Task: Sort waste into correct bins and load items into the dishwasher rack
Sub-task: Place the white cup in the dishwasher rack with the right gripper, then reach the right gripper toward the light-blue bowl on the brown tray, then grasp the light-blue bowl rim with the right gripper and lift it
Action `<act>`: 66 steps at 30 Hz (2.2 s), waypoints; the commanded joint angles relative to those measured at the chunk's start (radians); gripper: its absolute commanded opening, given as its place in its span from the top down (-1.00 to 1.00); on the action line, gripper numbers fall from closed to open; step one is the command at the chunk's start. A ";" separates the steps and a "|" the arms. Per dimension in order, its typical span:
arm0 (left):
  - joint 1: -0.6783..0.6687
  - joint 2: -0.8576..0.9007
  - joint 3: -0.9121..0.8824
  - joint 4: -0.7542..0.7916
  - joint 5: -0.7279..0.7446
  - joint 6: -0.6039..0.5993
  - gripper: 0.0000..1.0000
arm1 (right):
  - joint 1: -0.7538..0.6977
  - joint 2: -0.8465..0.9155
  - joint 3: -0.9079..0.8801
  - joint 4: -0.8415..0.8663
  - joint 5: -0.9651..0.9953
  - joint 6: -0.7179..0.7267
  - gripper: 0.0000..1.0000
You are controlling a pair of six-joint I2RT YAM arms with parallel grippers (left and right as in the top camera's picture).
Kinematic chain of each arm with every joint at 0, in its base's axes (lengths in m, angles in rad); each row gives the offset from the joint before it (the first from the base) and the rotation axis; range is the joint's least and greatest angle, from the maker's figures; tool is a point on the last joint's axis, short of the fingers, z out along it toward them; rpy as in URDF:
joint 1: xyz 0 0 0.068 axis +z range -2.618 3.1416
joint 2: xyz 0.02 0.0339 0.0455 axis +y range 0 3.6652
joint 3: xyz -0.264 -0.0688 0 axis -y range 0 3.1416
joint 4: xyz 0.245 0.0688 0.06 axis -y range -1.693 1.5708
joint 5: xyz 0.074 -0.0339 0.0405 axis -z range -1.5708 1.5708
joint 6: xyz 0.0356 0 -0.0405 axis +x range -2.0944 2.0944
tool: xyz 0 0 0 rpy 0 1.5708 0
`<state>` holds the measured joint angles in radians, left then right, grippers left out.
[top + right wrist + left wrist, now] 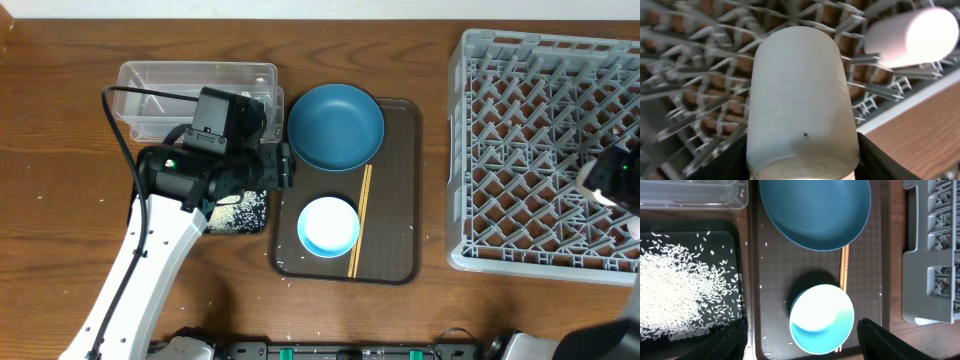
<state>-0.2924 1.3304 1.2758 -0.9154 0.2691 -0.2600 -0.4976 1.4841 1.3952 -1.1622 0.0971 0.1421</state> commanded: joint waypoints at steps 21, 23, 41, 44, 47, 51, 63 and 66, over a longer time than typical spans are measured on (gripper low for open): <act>0.001 0.007 0.004 -0.044 -0.020 0.016 -0.57 | -0.046 0.110 0.034 0.096 -0.195 0.044 -0.99; 0.001 0.007 0.004 -0.058 -0.021 0.016 -0.57 | -0.023 0.082 0.046 0.096 -0.291 0.030 -0.98; 0.002 0.011 -0.031 -0.225 -0.286 -0.101 -0.58 | 0.732 0.040 -0.033 0.154 -0.407 -0.086 -0.77; 0.002 0.011 -0.031 -0.224 -0.286 -0.101 -0.59 | 0.834 0.084 -0.073 0.186 -0.407 -0.055 -0.51; 0.002 0.011 -0.031 -0.224 -0.286 -0.101 -0.59 | 0.922 0.147 -0.112 0.218 -0.407 -0.019 -0.47; 0.002 0.011 -0.031 -0.224 -0.286 -0.101 -0.59 | 1.017 0.243 -0.156 0.276 -0.407 0.053 -0.30; 0.002 0.011 -0.031 -0.224 -0.285 -0.101 -0.59 | 1.090 0.388 -0.154 0.326 -0.369 0.127 0.98; 0.002 0.011 -0.031 -0.224 -0.285 -0.101 -0.60 | 1.053 0.336 -0.109 0.290 -0.316 0.127 0.98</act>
<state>-0.2924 1.3334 1.2522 -1.1343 -0.0006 -0.3473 0.5930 1.8816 1.2369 -0.8558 -0.2840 0.2470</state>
